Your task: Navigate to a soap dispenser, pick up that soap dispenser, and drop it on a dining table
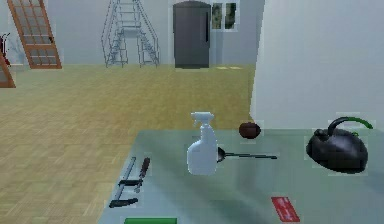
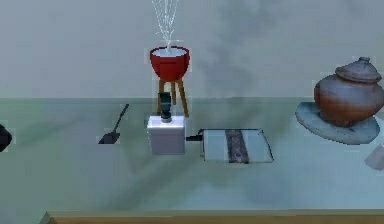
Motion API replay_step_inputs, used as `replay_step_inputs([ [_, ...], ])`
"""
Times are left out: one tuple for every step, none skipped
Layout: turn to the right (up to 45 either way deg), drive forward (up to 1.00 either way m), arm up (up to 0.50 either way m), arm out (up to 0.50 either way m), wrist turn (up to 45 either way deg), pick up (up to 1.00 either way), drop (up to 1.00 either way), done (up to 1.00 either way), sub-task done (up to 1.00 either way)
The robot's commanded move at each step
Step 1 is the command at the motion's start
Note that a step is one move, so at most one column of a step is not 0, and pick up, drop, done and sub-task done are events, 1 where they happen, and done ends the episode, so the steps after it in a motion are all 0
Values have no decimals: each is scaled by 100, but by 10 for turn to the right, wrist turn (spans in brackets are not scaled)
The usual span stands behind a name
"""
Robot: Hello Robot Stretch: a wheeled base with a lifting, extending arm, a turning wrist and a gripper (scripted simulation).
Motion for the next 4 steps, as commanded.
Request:
replay_step_inputs([
  [0,0,38,0,0,0,0,0,0],
  [0,0,0,22,0,0,0,0,0],
  [0,0,0,0,450,0,0,0,0],
  [0,0,0,0,450,0,0,0,0],
])
